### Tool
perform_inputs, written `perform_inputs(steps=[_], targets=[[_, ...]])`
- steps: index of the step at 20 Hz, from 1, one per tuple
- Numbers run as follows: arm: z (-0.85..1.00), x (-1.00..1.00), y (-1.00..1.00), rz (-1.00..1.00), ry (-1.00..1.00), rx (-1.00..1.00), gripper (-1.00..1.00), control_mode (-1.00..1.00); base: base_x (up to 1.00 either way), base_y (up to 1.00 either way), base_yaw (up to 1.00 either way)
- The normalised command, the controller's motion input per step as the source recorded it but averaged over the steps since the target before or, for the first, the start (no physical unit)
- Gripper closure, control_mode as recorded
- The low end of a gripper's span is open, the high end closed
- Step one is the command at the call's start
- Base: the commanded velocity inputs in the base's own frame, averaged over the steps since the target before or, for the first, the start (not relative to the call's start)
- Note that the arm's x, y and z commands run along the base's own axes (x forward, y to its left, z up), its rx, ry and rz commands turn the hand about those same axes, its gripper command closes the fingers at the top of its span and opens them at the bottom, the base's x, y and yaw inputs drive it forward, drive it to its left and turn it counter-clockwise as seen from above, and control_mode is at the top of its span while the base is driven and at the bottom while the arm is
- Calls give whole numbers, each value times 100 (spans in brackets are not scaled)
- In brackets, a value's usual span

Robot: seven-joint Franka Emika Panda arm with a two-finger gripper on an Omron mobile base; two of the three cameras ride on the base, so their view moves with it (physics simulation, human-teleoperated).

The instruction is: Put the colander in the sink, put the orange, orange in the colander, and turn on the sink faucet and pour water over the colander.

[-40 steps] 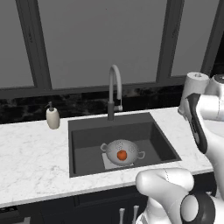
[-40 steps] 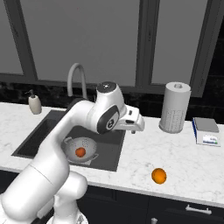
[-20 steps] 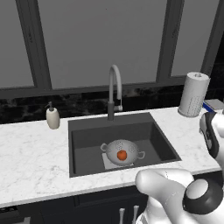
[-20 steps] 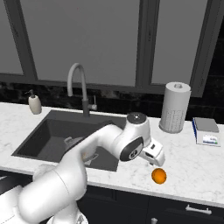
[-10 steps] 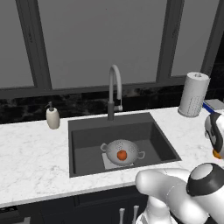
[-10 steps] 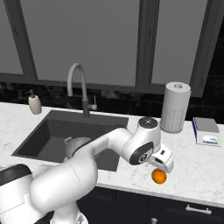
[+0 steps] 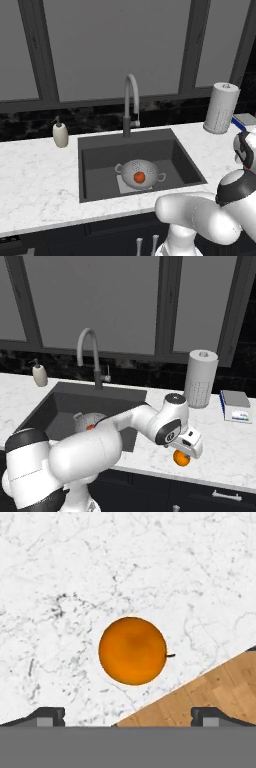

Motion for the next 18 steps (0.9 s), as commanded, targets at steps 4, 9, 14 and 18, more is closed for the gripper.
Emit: perform_inputs(steps=[4,9,14,18], targets=[[-21,9,-26,0,7,0,-100,-100,0,0,0],[-13,20,-43,0,9,0,-100,-100,0,0,0],[-8,13,-27,0,0,4,-100,-100,0,0,0],[-13,0,0,0,-5,12,-100,-100,0,0,0]])
